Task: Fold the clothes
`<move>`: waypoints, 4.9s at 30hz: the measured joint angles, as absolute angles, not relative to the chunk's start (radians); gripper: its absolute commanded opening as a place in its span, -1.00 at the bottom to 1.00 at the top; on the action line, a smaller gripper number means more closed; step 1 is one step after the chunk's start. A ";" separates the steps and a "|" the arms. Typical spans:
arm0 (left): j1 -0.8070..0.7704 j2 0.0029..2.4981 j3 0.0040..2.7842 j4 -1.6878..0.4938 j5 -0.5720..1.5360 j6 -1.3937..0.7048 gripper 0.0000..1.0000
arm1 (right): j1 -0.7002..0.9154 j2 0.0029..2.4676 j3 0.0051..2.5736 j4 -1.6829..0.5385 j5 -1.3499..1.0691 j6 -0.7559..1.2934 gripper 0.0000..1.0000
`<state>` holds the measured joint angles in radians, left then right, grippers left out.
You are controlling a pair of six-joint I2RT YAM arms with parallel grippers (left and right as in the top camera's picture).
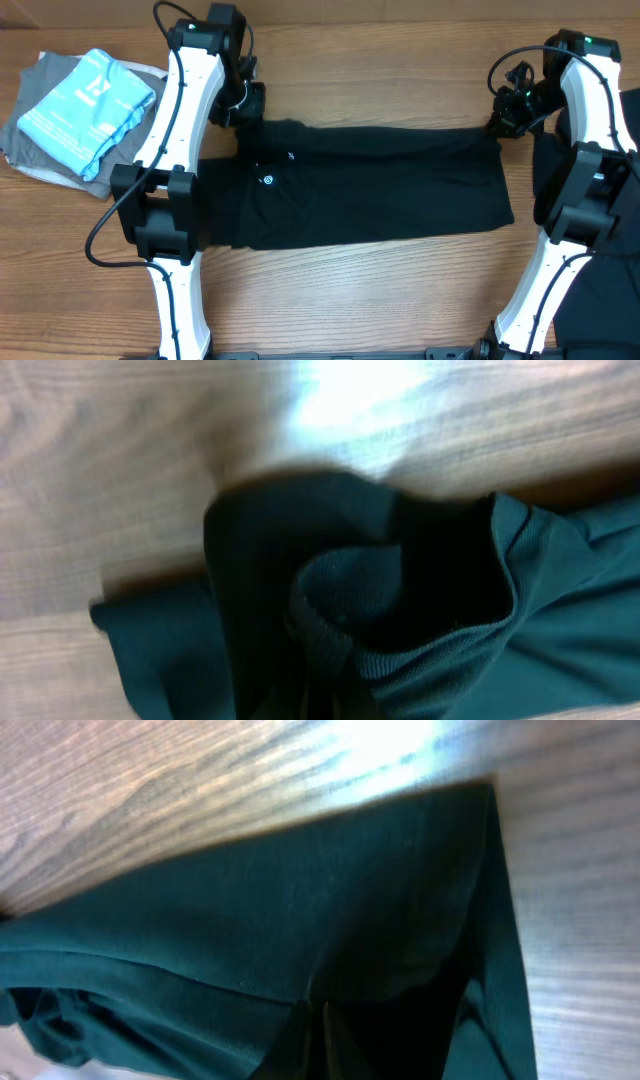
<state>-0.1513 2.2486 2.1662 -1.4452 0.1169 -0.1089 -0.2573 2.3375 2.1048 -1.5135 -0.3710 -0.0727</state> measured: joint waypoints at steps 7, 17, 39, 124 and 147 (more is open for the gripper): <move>-0.151 2.236 2.166 -1.561 0.117 -0.148 -0.92 | -0.296 2.337 2.105 -1.588 -0.387 -0.078 -0.92; -0.159 2.186 2.148 -1.667 0.119 -0.193 -0.91 | -0.306 2.337 2.106 -1.695 -0.379 -0.068 -0.92; -0.199 2.182 1.700 -1.597 0.113 -0.212 -0.91 | -0.306 2.337 1.932 -1.695 -0.224 0.028 -0.92; -0.393 1.946 1.246 -0.848 0.228 -0.318 -0.91 | -0.210 2.066 1.371 -1.378 -0.012 0.287 -0.32; -0.369 1.787 1.288 -1.101 0.189 -0.324 -0.85 | -0.243 2.000 1.558 -1.486 -0.110 0.159 -0.01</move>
<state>-0.3695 1.7866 1.2884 -1.1011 0.1886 -0.3244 -0.2428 2.0003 1.5578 -1.4860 -0.1101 0.1589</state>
